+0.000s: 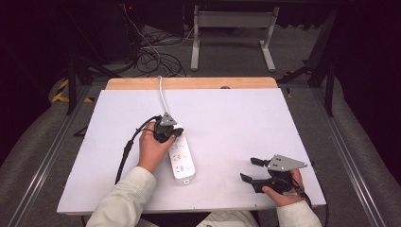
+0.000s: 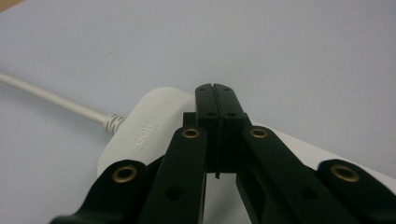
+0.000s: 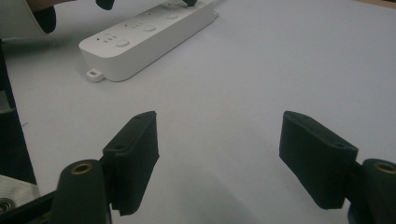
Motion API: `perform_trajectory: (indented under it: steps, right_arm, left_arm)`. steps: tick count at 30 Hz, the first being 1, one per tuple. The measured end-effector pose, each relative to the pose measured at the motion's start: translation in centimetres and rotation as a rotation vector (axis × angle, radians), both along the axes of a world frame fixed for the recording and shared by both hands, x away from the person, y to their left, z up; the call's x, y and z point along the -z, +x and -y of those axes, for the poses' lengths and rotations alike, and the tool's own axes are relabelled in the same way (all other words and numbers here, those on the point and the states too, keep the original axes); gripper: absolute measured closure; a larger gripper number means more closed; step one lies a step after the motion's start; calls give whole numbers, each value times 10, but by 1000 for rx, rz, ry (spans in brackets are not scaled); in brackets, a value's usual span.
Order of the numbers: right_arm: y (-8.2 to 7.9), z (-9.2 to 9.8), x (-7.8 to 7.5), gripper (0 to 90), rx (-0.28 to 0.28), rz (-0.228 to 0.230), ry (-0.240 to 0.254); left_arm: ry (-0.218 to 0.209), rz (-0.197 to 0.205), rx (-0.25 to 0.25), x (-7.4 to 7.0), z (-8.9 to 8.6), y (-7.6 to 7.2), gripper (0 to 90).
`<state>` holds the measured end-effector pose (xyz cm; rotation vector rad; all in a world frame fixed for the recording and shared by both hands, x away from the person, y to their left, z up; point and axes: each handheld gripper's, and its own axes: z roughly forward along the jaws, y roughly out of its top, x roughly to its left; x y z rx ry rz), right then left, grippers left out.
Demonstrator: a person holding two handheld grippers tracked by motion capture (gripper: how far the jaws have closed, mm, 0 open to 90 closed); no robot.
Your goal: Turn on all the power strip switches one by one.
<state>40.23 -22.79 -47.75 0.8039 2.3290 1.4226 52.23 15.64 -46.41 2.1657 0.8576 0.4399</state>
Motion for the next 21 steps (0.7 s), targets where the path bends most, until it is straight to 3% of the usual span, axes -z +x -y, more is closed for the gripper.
perform_trajectory:
  steps: [11, 16, 21]
  right_arm:
    - [0, 0, 0, 292, -1, -1, 0]
    - [-1, -1, 0, 292, -4, -1, -1]
    - [-1, -1, 0, 292, -5, 2, -2]
  left_arm:
    - [4, -1, -8, 2, 1, -2, 900]
    - [-26, 0, -21, 4, 0, -3, 900]
    - [-6, 5, -25, 4, 2, -4, 900]
